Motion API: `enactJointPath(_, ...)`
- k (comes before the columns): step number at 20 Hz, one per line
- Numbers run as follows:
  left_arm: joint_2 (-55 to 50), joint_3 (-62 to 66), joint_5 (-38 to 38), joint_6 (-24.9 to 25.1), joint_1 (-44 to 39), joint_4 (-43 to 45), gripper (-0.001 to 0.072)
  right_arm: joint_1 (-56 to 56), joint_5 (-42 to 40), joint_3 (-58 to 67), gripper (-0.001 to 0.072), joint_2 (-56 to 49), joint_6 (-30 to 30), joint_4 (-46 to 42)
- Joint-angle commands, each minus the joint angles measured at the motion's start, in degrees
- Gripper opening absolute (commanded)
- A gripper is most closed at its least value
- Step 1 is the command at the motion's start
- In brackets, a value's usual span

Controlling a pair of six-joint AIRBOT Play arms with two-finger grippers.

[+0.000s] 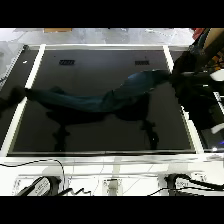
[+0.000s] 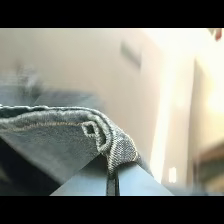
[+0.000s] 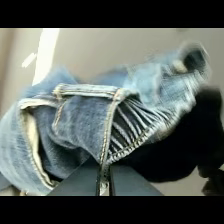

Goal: Fold the clothes and pants, and hang the long-sleeved shirts on hangers.

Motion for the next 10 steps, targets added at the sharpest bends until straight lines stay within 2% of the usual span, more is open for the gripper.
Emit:
enactJointPath(1, 0.1, 7.8, 3.0, -1.6, 0.1, 0.1, 0.0022, -11.0, 5.2, 2.9, 0.0041, 3.8, 4.8, -6.7)
enactJointPath(3, 0.0, 7.8, 1.7, -1.6, 0.1, 3.5, 0.0023, -14.5, 9.9, 2.9, 0.0041, 5.1, 4.7, -12.3)
enactJointPath(5, 0.0, 7.8, -1.7, -1.7, 0.1, 11.9, 0.0023, -16.6, 16.2, 2.9, 0.0041, 5.4, 4.7, -20.3)
enactJointPath(7, 0.0, 7.7, -6.8, -1.7, 0.1, 23.2, 0.0024, -17.8, 22.8, 2.9, 0.0041, 5.3, 4.7, -27.4)
enactJointPath(9, -0.2, 7.5, -10.9, -2.0, 0.1, 36.9, 0.0024, -18.2, 29.1, 2.9, 0.0041, 5.3, 4.7, -30.9)
enactJointPath(10, -0.7, 7.2, -13.8, -5.0, 0.1, 45.5, 0.0024, -18.2, 31.8, 2.8, 0.0041, 5.3, 4.0, -31.7)
